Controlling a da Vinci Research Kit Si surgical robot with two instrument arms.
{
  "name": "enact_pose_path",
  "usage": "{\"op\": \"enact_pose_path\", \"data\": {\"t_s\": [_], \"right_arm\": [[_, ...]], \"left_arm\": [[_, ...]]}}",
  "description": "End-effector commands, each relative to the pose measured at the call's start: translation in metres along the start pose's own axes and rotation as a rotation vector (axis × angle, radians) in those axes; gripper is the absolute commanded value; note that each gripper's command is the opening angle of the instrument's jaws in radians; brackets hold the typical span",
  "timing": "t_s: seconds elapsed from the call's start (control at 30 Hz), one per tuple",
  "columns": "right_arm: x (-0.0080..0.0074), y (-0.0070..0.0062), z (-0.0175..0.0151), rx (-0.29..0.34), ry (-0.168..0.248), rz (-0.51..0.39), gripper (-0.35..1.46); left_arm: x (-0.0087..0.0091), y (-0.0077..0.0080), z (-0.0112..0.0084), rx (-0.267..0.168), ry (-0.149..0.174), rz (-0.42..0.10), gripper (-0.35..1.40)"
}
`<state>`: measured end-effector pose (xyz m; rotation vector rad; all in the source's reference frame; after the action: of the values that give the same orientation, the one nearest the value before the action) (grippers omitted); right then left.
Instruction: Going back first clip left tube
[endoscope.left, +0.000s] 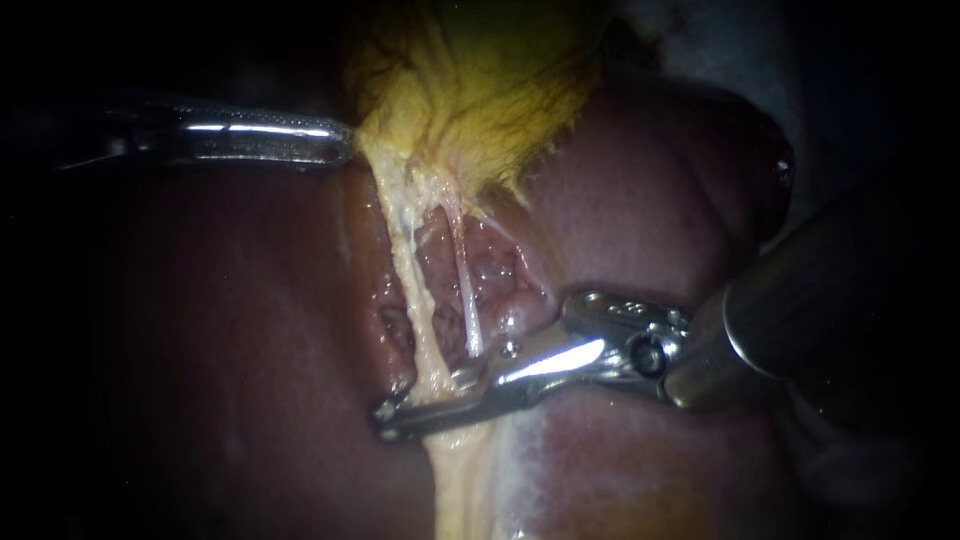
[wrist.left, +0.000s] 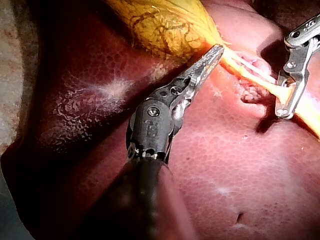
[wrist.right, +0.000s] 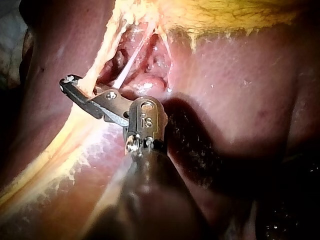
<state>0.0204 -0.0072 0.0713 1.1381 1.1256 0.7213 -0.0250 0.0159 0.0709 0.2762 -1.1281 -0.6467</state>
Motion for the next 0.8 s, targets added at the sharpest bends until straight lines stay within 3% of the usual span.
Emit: {"op": "enact_pose_path", "data": {"t_s": [0.03,0.13,0.23,0.3,0.4,0.53,0.8], "right_arm": [[0.0,0.0,0.0,0.0,0.0,-0.001,-0.35],[0.0001,0.0002,0.0001,-0.001,0.002,0.006,-0.35],[0.0004,0.0008,0.0005,-0.023,-0.018,-0.137,0.27],[0.0007,0.0013,0.0006,-0.054,-0.052,-0.213,0.46],[0.0009,0.0017,0.0002,-0.12,-0.093,-0.338,0.55],[0.0009,0.0013,-0.0011,-0.257,-0.071,-0.465,0.6],[0.002,-0.0023,-0.0082,-0.352,-0.045,-0.599,0.6]], "left_arm": [[0.0,0.0,0.0,0.0,0.0,0.0,-0.35],[0.0,0.0,0.0,0.0,0.0,0.0,-0.35],[0.0001,0.0001,0.0,0.0,0.0,0.0,-0.35],[0.0001,0.0001,-0.0001,0.001,0.0,0.0,-0.35],[0.0001,0.0001,-0.0002,0.001,0.0,0.0,-0.35],[0.0001,0.0001,-0.0003,0.002,0.0,0.0,-0.35],[0.0001,0.0002,-0.0006,0.004,0.0,0.0,-0.35]]}}
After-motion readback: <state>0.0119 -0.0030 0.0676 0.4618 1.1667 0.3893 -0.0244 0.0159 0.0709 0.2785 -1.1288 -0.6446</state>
